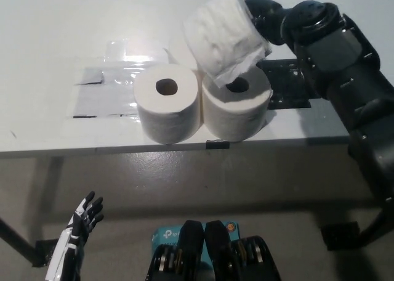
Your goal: A few rolls of toilet paper are kept infront of the robot and the robot uses its right hand to lift one of the rolls and and places it on top of the other rolls to stack it.
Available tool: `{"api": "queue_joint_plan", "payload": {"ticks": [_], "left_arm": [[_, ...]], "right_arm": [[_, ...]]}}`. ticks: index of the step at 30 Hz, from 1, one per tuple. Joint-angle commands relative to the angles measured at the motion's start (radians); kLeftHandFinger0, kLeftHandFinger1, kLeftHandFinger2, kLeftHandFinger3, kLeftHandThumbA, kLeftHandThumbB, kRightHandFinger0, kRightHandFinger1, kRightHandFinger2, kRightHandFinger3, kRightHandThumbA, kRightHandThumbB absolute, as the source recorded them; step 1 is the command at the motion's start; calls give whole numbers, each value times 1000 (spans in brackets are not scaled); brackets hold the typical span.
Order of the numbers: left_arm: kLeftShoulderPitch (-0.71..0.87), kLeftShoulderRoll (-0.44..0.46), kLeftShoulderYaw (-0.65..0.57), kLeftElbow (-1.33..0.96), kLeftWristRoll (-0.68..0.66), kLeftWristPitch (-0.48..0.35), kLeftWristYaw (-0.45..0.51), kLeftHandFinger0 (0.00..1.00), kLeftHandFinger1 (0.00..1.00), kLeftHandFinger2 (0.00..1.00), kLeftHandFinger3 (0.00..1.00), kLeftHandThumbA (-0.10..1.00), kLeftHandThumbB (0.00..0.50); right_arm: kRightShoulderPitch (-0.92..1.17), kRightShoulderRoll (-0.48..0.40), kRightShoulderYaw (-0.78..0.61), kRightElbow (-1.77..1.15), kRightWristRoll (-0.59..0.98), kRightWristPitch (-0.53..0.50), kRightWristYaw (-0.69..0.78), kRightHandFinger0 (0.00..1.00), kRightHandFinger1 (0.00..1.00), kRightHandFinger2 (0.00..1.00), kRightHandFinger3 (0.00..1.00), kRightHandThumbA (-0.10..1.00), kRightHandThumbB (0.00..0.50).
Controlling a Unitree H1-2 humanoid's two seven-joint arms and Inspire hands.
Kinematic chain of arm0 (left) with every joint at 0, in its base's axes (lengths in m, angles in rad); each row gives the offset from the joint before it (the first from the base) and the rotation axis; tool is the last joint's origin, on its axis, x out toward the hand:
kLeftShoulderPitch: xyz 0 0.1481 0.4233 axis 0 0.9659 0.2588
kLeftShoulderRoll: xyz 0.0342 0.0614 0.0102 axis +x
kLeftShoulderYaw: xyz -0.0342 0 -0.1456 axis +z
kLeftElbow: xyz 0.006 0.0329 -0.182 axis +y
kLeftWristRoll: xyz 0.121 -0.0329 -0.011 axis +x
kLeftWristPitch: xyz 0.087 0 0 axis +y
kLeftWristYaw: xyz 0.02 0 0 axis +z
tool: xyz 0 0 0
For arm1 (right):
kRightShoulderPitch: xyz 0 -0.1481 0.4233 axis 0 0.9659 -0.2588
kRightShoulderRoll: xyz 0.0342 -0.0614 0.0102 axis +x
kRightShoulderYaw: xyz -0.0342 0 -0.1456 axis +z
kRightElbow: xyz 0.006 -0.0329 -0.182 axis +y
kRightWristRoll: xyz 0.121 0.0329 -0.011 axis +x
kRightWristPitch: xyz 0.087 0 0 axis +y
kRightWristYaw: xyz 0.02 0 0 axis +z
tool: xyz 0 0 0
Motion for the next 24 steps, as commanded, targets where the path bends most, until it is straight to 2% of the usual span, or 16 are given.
{"api": "queue_joint_plan", "payload": {"ticks": [1,2,3,6,10,13,15,22,24], "left_arm": [[-9,12,-6,-36,1,-15,-5,1000,1000,1000,1000,1000,305],[-9,11,-6,-35,0,-16,-6,1000,1000,1000,1000,1000,306],[-8,12,-5,-36,1,-13,-5,1000,1000,1000,1000,1000,316],[-9,12,-4,-31,3,-14,-3,1000,1000,1000,1000,1000,320],[-10,14,-5,-37,14,-11,0,1000,1000,1000,1000,1000,316],[-12,14,-3,-35,12,-9,0,1000,1000,1000,1000,1000,316],[-11,11,-3,-36,9,-11,0,1000,1000,1000,1000,1000,313],[-8,8,-7,-42,23,-11,5,1000,1000,1000,1000,1000,319],[-7,10,-7,-47,21,-5,2,1000,1000,1000,1000,1000,318]], "right_arm": [[-96,-14,59,-11,-86,-82,-41,0,0,46,0,999,55],[-97,-14,63,-11,-87,-82,-41,0,0,58,0,992,55],[-97,-13,75,-11,-97,-85,-48,0,0,98,0,959,37],[-100,-12,94,-13,-117,-79,-59,0,8,221,20,915,27],[-102,-21,71,-13,-93,-100,-42,0,1,242,7,917,11],[-108,-23,71,-12,-99,-100,-33,0,66,381,47,963,15],[-111,-27,84,-12,-115,-114,-30,0,148,491,156,976,9],[-118,-28,96,-13,-139,-117,-26,0,215,538,212,1000,21],[-119,-23,93,-13,-141,-114,-29,0,220,546,232,978,35]]}}
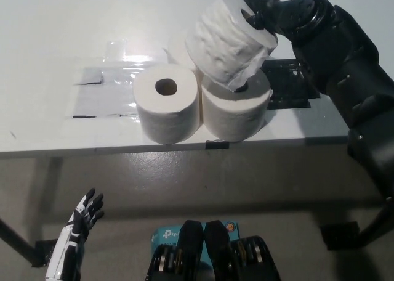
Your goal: A few rolls of toilet paper are kept infront of the robot and the robot uses its right hand to lift one of the rolls and and places it on top of the other rolls to stack it.
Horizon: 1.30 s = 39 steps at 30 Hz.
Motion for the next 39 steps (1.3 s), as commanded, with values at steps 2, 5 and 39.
{"api": "queue_joint_plan", "payload": {"ticks": [2,5,39], "left_arm": [[-6,9,-8,-36,18,-8,2,1000,1000,1000,1000,1000,304],[-8,11,-8,-39,18,-3,1,1000,1000,1000,1000,1000,304],[-15,22,-20,-62,22,21,-7,1000,1000,1000,1000,1000,280]], "right_arm": [[-95,-15,10,-15,-36,-38,-22,37,268,574,261,951,47],[-94,-13,65,-15,-93,-61,-41,6,183,417,247,949,51],[-92,40,-12,9,-89,-113,-61,877,1000,1000,1000,945,278]]}}
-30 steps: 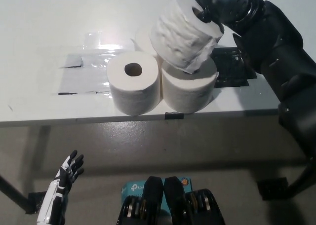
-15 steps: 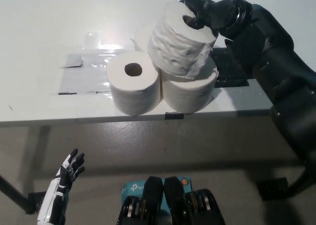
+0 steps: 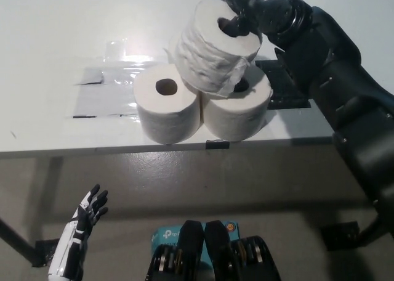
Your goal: A few rolls of toilet paper are kept infront of the robot and the robot uses its right hand to lift one of the rolls and and places it on top of the other rolls to stack it.
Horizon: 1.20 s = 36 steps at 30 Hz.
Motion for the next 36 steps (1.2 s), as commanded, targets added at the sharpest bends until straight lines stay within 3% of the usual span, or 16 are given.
{"api": "queue_joint_plan", "payload": {"ticks": [1,2,3,7,12,16,18,22,26,30,34,35,36], "left_arm": [[-10,20,-5,-29,9,-1,-6,1000,1000,1000,1000,1000,280],[-10,19,-4,-30,11,-1,-4,1000,1000,1000,1000,1000,282],[-12,20,-3,-31,15,1,-1,1000,1000,1000,1000,1000,282],[-14,18,-6,-29,17,0,-3,1000,1000,1000,1000,1000,277],[-12,22,-6,-42,18,10,-4,1000,1000,1000,1000,1000,267],[-16,24,-6,-44,31,12,0,1000,1000,1000,1000,1000,250],[-23,26,-8,-36,44,2,3,1000,1000,1000,1000,1000,261],[-27,26,-7,-22,46,-9,3,1000,1000,1000,1000,1000,276],[-26,25,-9,-19,29,-9,-6,1000,1000,1000,1000,1000,271],[-27,25,-14,-18,33,-11,-8,1000,1000,1000,1000,1000,280],[-30,20,-21,-8,35,-14,-6,1000,1000,1000,1000,1000,302],[-34,18,-24,0,31,-19,-8,1000,1000,1000,1000,1000,301],[-33,19,-25,1,34,-25,-7,1000,1000,1000,1000,1000,299]], "right_arm": [[-82,-8,-10,-9,7,-59,-2,859,1000,1000,1000,955,279],[-88,-7,-5,-8,2,-46,4,1000,1000,1000,1000,957,302],[-106,-7,5,-8,-6,-23,38,1000,1000,1000,1000,924,341],[-132,-16,34,-7,-27,-1,122,1000,1000,1000,1000,826,396],[-152,-19,64,-8,-43,25,168,1000,1000,1000,1000,785,495],[-195,-21,98,-1,-64,59,230,1000,1000,1000,1000,782,500],[-220,-24,114,2,-73,61,251,1000,1000,1000,1000,676,500],[-259,-24,131,8,-80,80,306,1000,1000,1000,1000,578,500],[-287,-27,146,7,-85,59,351,1000,1000,1000,1000,553,500],[-328,-24,156,17,-91,120,411,1000,1000,1000,1000,527,500],[-342,-38,166,3,-101,78,407,1000,1000,1000,1000,674,477],[-354,-53,129,-4,-65,76,404,1000,1000,1000,1000,942,389],[-357,-60,126,-8,-63,62,409,1000,1000,1000,1000,1000,393]]}}
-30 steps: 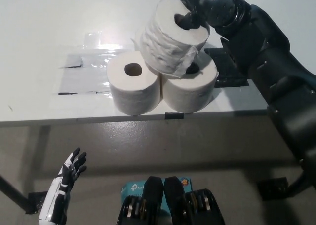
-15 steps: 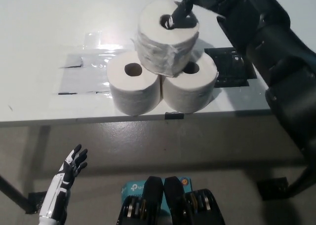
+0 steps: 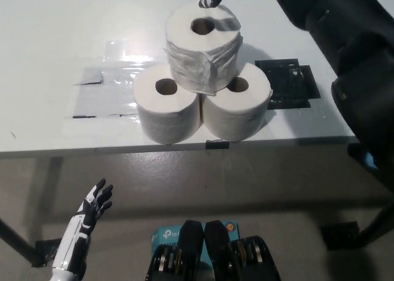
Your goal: A few rolls of toilet paper are kept infront of the robot and the robot uses its right hand to lift one of the rolls and and places it on top of the other rolls to stack it.
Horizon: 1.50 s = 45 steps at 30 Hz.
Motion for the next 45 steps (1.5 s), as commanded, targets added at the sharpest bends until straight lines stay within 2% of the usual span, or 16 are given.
{"api": "queue_joint_plan", "payload": {"ticks": [1,4,5,6,7,9,14,15,16,18,24,27,30,36,41,45], "left_arm": [[-6,13,-7,2,3,-33,-7,1000,1000,1000,1000,1000,290],[-16,17,-4,-2,-3,-26,-4,1000,1000,1000,1000,1000,276],[-18,17,-1,-2,-8,-25,-4,1000,1000,1000,1000,1000,275],[-22,15,3,-5,-12,-20,-1,1000,1000,1000,1000,1000,272],[-28,16,7,-11,-14,-9,1,1000,1000,1000,1000,1000,272],[-39,17,12,-19,-18,5,2,1000,1000,1000,1000,1000,261],[-96,17,26,8,-48,5,3,1000,1000,1000,1000,1000,262],[-101,16,28,11,-49,5,5,1000,1000,1000,1000,1000,262],[-109,18,30,14,-53,7,4,1000,1000,1000,1000,1000,258],[-123,20,33,20,-49,2,8,1000,1000,1000,1000,1000,254],[-187,27,46,55,-55,-6,15,1000,1000,1000,1000,1000,235],[-218,28,48,72,-59,-5,14,1000,1000,1000,1000,1000,232],[-242,34,55,81,-78,7,7,1000,1000,1000,1000,1000,233],[-265,26,45,89,-58,2,13,1000,1000,1000,1000,1000,210],[-286,31,50,96,-62,-4,13,1000,1000,1000,1000,1000,200],[-303,34,48,103,-58,-3,11,1000,1000,1000,1000,1000,213]], "right_arm": [[-112,-65,-49,-34,38,-37,32,1000,1000,1000,1000,1000,346],[-113,-130,-154,-123,96,-61,-80,1000,1000,1000,1000,1000,317],[-108,-144,-184,-159,105,-46,-98,1000,1000,1000,1000,1000,442],[-77,-182,-243,-272,132,-21,-109,1000,1000,1000,1000,1000,316],[-44,-217,-274,-385,130,-3,-114,1000,1000,1000,1000,1000,310],[37,-288,-306,-638,81,27,-146,1000,1000,1000,1000,1000,370],[253,-379,-522,-1170,173,101,-134,1000,1000,1000,1000,1000,310],[313,-366,-588,-1274,221,104,-150,1000,1000,1000,1000,1000,250],[379,-358,-645,-1384,251,108,-162,1000,1000,1000,1000,1000,236],[500,-342,-734,-1585,303,112,-178,1000,1000,1000,1000,1000,215],[779,-263,-890,-2023,384,155,-247,1000,1000,1000,1000,1000,235],[921,-215,-915,-2187,422,112,-311,1000,1000,1000,1000,1000,156],[1024,-171,-894,-2291,386,78,-355,1000,1000,1000,1000,1000,206],[1289,-85,-802,-2363,588,-45,-449,1000,1000,1000,1000,1000,198],[1302,-46,-781,-2363,591,-70,-478,1000,1000,1000,1000,1000,262],[1291,-52,-799,-2363,597,-66,-493,1000,1000,1000,1000,1000,254]]}}
